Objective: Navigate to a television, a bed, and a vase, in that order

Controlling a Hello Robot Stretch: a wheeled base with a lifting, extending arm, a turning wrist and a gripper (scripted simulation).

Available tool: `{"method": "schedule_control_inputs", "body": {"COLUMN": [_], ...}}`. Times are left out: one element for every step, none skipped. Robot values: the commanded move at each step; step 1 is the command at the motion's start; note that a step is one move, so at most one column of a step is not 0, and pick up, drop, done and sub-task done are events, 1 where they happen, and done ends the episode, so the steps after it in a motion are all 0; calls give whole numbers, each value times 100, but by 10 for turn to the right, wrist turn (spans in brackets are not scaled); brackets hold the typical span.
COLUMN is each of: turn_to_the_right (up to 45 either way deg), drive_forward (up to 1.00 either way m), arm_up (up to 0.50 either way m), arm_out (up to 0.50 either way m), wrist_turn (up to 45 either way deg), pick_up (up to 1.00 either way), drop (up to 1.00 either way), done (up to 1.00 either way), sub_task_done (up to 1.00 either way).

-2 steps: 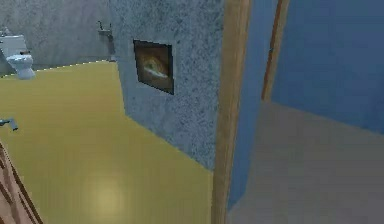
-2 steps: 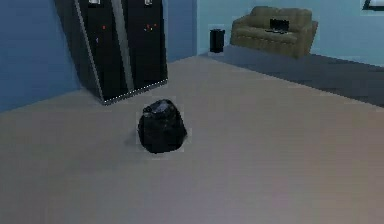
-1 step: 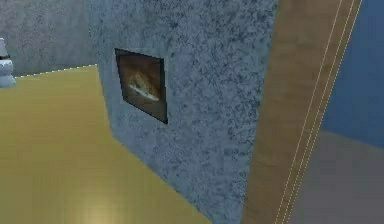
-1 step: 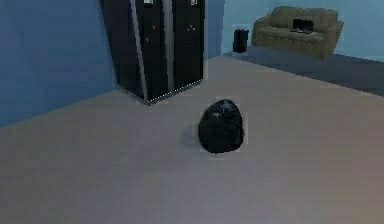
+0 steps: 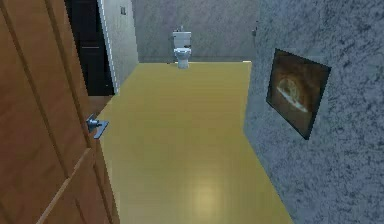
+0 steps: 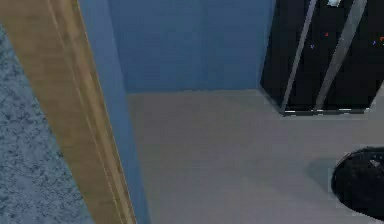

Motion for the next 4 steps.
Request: {"method": "schedule_control_inputs", "body": {"turn_to_the_right": [0,-120,0,-120], "drive_forward": [60,0,55,0], "arm_up": [0,0,0,0], "arm_out": [0,0,0,0], "wrist_turn": [0,0,0,0], "pick_up": [0,0,0,0], "drop": [0,0,0,0], "done": [0,0,0,0], "sub_task_done": [0,0,0,0]}}
